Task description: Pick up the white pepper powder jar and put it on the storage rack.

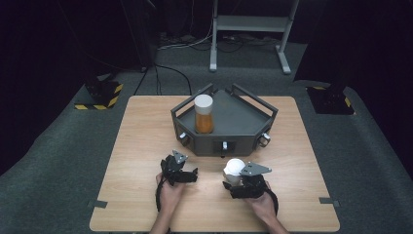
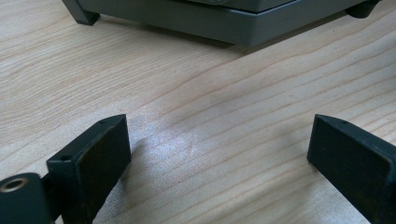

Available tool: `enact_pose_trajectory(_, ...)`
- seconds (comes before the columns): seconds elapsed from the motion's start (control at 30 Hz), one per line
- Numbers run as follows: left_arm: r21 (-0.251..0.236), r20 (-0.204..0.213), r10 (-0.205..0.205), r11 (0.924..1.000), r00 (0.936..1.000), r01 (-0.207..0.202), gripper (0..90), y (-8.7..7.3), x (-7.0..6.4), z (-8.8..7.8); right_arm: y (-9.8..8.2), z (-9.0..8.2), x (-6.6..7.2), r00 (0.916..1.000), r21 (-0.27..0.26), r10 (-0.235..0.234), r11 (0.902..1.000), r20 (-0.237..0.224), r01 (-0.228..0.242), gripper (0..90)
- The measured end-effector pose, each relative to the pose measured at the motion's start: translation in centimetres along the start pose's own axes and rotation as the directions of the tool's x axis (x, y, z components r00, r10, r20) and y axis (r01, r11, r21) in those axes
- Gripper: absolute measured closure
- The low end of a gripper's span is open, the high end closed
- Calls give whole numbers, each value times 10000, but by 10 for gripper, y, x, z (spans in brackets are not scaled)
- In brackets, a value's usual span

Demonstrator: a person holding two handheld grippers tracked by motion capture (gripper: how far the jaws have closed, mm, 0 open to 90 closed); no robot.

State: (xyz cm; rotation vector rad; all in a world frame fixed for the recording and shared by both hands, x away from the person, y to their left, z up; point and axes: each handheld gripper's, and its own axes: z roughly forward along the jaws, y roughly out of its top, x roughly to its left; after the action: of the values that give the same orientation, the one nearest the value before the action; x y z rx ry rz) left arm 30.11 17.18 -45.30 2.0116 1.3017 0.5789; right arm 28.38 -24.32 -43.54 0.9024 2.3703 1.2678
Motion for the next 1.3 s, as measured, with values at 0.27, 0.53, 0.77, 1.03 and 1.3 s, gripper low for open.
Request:
enact_pose_trajectory(0.27, -1, -2, -3, 10000, 10000, 3, 61, 0, 0, 0, -1, 1, 1, 9999, -149, -109, 9998, 129, 111, 292)
enact_pose_trajectory(0.53, -1, -4, -1, 10000, 10000, 1, 61, 0, 0, 0, 1, 1, 1, 9996, -91, -248, 9996, 149, 250, 297)
enact_pose_trajectory(0.77, 0, -4, -3, 10000, 10000, 3, 61, 0, 0, 0, 4, 1, 3, 9989, 0, -416, 9991, 217, 416, 298)
enact_pose_trajectory(1.03, -1, -4, -3, 10000, 10000, 3, 62, 0, 0, 0, 10, -5, 0, 9986, -101, -486, 9988, 211, 489, 299)
enact_pose_trajectory(1.3, 1, -3, -4, 10000, 10000, 4, 61, 0, 0, 0, 18, -14, -7, 9990, -173, -416, 9990, 183, 419, 299)
